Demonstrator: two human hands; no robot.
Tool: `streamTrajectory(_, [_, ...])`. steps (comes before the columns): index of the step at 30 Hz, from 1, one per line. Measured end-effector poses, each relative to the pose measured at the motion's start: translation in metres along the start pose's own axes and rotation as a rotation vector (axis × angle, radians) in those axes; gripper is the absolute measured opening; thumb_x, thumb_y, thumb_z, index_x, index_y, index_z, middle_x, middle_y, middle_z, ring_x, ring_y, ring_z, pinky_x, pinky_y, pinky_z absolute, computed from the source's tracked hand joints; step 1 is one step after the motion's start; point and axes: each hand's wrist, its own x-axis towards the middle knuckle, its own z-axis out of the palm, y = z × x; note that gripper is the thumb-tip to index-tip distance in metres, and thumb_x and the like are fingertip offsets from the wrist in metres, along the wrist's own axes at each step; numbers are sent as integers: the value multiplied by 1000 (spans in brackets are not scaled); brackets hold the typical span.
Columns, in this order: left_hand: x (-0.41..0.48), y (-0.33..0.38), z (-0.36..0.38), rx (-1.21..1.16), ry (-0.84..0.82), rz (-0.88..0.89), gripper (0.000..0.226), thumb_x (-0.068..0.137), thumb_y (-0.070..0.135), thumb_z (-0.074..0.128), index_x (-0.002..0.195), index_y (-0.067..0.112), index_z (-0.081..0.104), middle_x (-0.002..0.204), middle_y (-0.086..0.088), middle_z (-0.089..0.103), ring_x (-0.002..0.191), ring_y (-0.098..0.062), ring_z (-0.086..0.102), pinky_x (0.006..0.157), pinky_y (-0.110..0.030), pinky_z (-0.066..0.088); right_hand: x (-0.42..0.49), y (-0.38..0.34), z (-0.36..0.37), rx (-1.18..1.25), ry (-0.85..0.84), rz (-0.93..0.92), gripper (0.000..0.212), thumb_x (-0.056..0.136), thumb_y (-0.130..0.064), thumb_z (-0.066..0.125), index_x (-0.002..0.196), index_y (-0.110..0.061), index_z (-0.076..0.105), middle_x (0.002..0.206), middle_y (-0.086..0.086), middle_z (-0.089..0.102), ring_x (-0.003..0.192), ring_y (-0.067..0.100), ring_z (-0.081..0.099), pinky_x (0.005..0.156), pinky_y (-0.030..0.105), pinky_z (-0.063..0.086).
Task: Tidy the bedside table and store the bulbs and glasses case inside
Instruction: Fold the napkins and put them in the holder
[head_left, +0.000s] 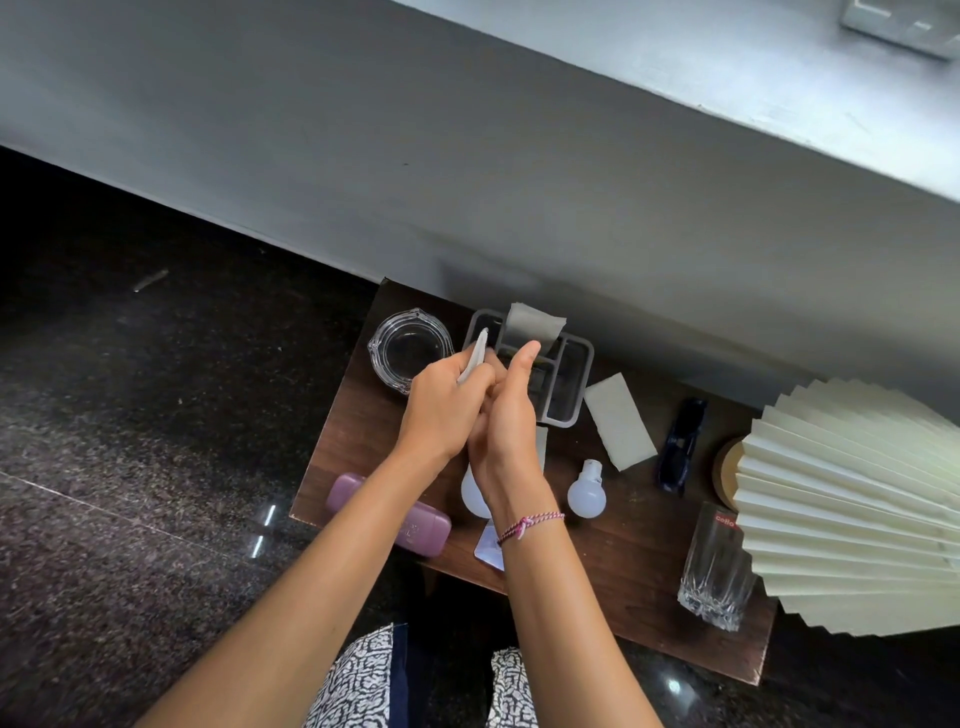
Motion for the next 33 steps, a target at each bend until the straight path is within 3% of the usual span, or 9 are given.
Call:
streamTrajectory(2, [1,1,1,-9,-4,-24,47,88,17,48,47,37,58,48,20,58,53,9,54,45,-2,35,1,0,1,4,18,-13,71,92,-63,22,125,-11,59,125,10,63,118,17,58,107,35,43])
streamTrajectory(7, [2,2,2,-34,-16,-64,48,89,19,45,48,40,59,50,22,58,56,11,54,47,-4,36,3,1,1,-65,80,-38,66,91,-64,25,69,-26,74,83,0,71,93,14,65,94,35,48])
streamTrajectory(9, [1,1,2,-48,-22,-78,47,90,19,45,49,39,59,50,21,57,56,10,53,51,-9,36,2,2,1,-63,64,-29,63,91,-64,25,97,-24,73,107,3,70,108,14,62,103,36,45])
streamTrajectory(11, [1,-1,1,-74,-27,-91,40,89,18,44,55,32,59,57,16,58,61,6,55,60,-19,39,0,3,0,-30,29,-7,72,90,-64,24,134,-12,51,138,6,53,128,15,49,112,37,35])
streamTrajectory(17, [-6,-2,0,-177,-6,-169,44,89,15,44,57,41,59,74,20,59,78,9,57,88,-27,46,-5,6,-5,83,8,14,75,92,-60,24,142,-4,33,150,8,38,138,16,35,117,34,26])
streamTrajectory(19, [-9,-1,2,-217,-13,-170,34,89,13,44,89,36,68,102,14,65,100,-1,58,103,-34,42,-7,7,-7,106,-2,7,75,93,-59,23,143,-3,32,150,9,37,139,16,34,118,34,25])
streamTrajectory(22, [-12,-1,2,-218,1,-176,45,91,12,43,136,11,47,140,-4,50,130,-14,45,113,-39,35,-11,7,-10,99,-11,-13,75,93,-59,21,143,-4,32,151,9,35,140,17,32,118,32,23])
streamTrajectory(28, [-34,-7,10,-182,286,-55,36,90,15,51,125,16,58,111,1,69,104,-9,65,95,-33,52,-20,11,-27,96,94,-122,64,98,-50,21,135,-5,46,139,8,51,130,15,46,109,28,34])
streamTrajectory(33, [-53,-14,25,27,266,5,23,87,7,53,100,20,68,93,2,71,86,-6,68,81,-25,57,-34,25,-57,133,250,-188,49,100,-43,27,114,-13,62,109,2,68,105,9,64,90,22,51])
